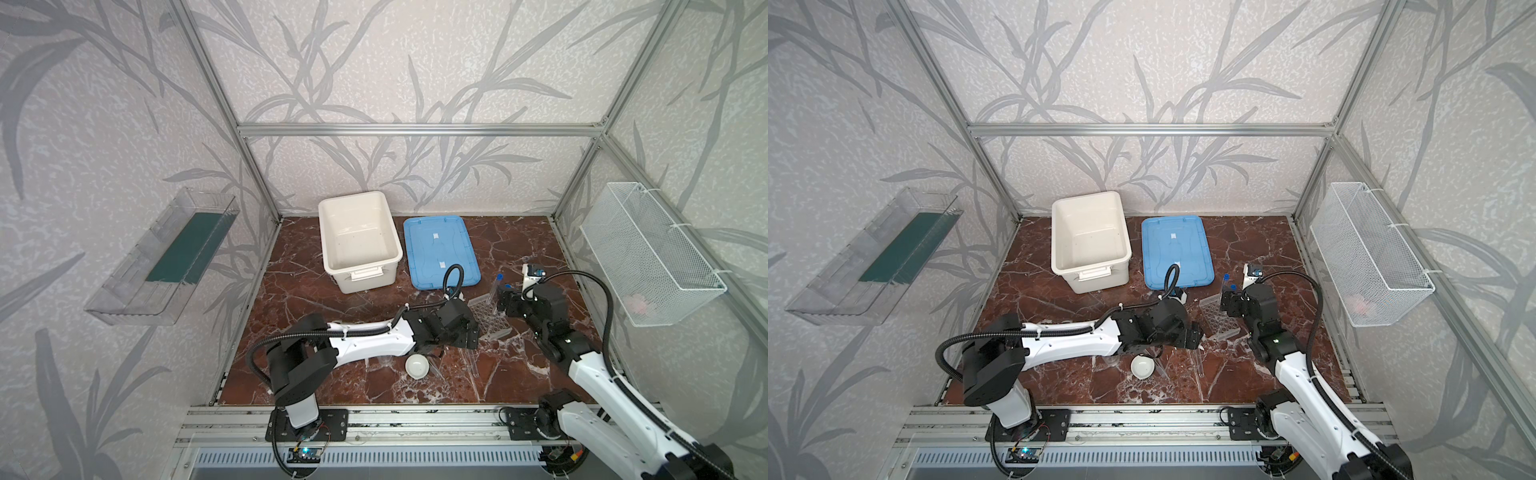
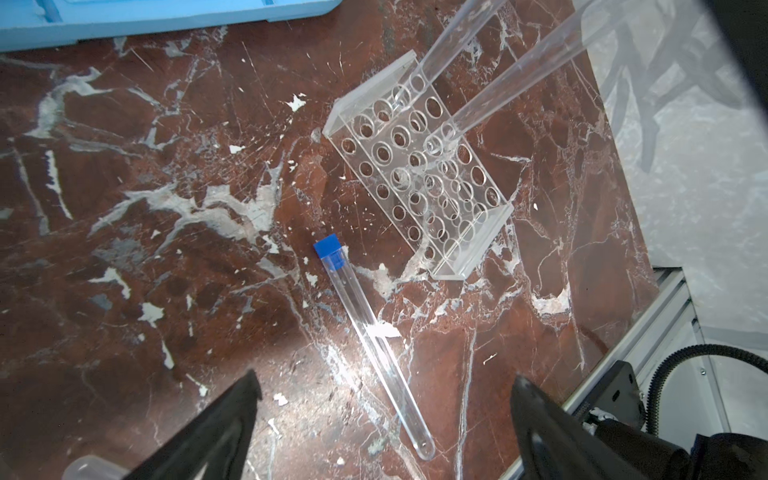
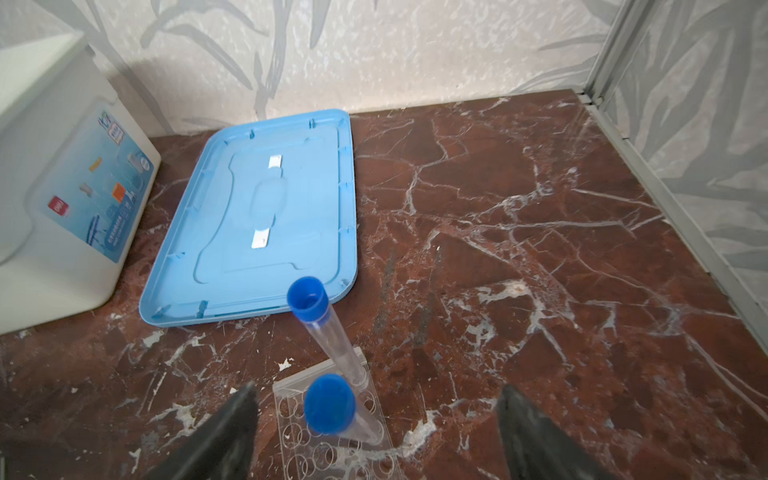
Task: Organize the chemistry lab equipment
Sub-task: 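Open the right gripper off the tube while the left gripper closes on a third tube, then lift the third tube upright with the left gripper while the right gripper approaches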
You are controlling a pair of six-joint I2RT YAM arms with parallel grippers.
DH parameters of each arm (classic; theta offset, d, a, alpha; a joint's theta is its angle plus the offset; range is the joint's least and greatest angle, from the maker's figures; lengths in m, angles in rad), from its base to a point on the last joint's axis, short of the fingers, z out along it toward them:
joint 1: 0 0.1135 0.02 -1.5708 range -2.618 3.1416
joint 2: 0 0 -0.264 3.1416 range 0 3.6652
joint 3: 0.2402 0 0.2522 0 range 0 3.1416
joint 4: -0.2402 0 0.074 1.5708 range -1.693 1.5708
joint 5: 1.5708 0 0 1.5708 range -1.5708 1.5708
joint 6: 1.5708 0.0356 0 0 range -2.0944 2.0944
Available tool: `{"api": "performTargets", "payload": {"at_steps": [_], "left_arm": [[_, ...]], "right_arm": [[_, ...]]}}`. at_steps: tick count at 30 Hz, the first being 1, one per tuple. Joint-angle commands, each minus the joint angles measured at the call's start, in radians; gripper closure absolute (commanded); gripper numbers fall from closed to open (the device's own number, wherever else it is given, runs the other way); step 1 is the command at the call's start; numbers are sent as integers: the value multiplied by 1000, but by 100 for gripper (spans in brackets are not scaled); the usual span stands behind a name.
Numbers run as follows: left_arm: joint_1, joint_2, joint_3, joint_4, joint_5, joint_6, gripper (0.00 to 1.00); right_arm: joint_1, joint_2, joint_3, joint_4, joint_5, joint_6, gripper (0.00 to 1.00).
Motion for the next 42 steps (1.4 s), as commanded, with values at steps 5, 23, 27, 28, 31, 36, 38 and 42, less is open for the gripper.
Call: {"api": "performTargets", "payload": {"at_steps": [5,23,27,28,31,36,38,42], "left_arm": [[-31,57,92,-190,-16,17,9],[-90,313,330,-414,29,9,35],[-108,370,405,-489,30,14,43],[-110,374,409,-496,22,12,45],[-109,386,416,-502,27,8,48],[-109,436,478,-565,24,9,56],[-100,435,479,-609,-11,-25,59],[-71,388,392,-549,7,-50,66]], "right_arm": [[-23,-65,207,-476,-16,179,1],[-39,-125,271,-798,-181,220,1],[-39,-142,273,-810,-144,205,1],[-40,-148,272,-810,-140,203,1],[-40,-169,262,-800,-147,206,1],[-40,-203,262,-799,-132,203,1],[-40,-215,264,-799,-129,197,1],[-42,-220,264,-794,-133,186,1]]}}
